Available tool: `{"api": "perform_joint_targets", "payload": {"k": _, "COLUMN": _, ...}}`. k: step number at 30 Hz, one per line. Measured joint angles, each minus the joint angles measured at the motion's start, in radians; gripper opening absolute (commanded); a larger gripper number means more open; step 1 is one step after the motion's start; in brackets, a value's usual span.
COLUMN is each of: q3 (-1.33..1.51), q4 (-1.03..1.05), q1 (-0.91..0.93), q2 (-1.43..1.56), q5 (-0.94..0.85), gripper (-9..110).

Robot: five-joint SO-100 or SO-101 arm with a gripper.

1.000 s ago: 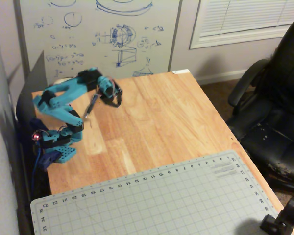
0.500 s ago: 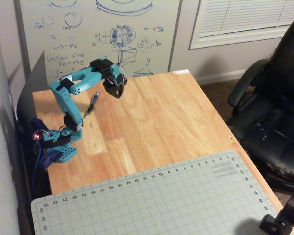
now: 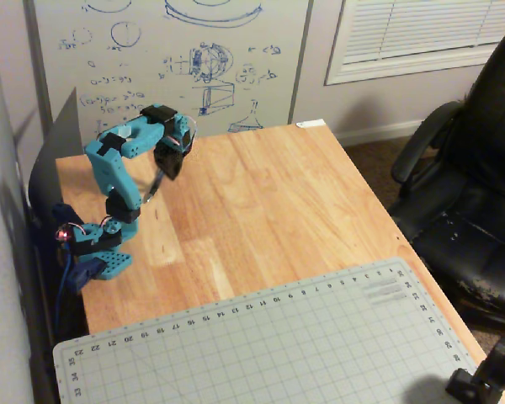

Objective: Touch the pen.

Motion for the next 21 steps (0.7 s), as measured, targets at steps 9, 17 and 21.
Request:
{"api": "perform_joint_targets", "payload": {"k": 9, "q3": 0.028, "q4": -0.002, "q1": -0.071, "q2": -0.063, "q5": 0.000, "gripper": 1}}
{"api": "perform_joint_targets", "payload": {"k": 17, "q3": 0.028, "q4": -0.002, "q1": -0.120, "q2": -0.114, "q5": 0.000, "gripper": 1}}
{"api": "perform_joint_targets", "payload": {"k": 21, "q3": 0.028, "q4": -0.002, "q1": -0.124, "q2": -0.127, "q5": 0.000, "gripper": 1}}
